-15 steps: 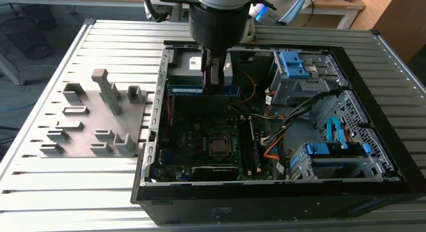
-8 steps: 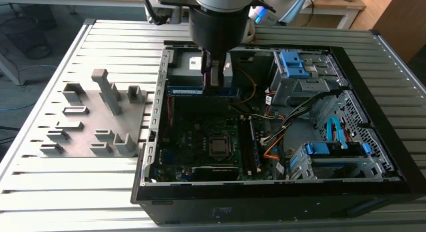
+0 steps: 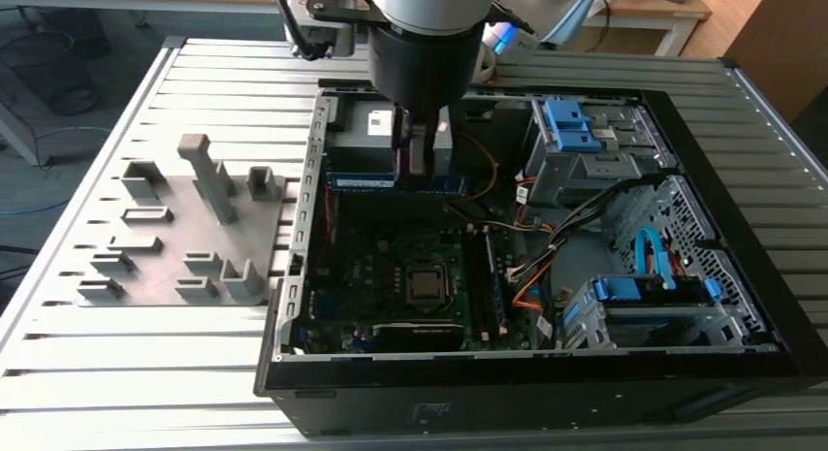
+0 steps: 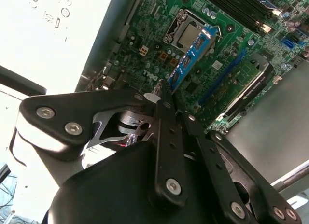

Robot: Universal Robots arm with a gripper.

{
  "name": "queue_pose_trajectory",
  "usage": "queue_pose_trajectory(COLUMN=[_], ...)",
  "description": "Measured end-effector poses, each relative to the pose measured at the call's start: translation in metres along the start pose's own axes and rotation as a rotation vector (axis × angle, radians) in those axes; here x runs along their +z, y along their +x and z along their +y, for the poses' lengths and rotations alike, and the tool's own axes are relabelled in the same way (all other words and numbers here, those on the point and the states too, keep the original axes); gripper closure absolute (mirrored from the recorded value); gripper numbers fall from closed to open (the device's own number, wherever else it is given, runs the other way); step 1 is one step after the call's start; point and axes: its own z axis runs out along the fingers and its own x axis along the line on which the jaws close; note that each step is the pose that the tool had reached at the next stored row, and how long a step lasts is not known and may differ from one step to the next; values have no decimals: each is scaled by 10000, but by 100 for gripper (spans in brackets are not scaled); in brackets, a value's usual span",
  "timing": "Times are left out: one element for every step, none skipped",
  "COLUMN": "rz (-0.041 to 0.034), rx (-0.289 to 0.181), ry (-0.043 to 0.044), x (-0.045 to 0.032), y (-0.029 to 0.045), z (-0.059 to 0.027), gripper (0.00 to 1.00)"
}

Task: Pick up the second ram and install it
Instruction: 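Pick up the second ram and move it above second insertion slot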

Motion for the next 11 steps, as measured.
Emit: queue_pose_trajectory(rz=[-1,-1,-2,-2,-2,-2,0,-1,-2,-2,-1], rx=[1,2,2,2,2,2,2,1,1,2,4], ry=[0,0,0,1,0,1,-1,0,0,-2,-10], x=[15,31,46,59,68,70,68,68,67,66,63], y=[1,1,2,2,2,2,2,2,2,1,1], z=[-6,-12,-21,-35,-48,-58,-70,-85,-111,-148,-190], gripper=[86,86,86,86,86,86,86,86,86,86,86])
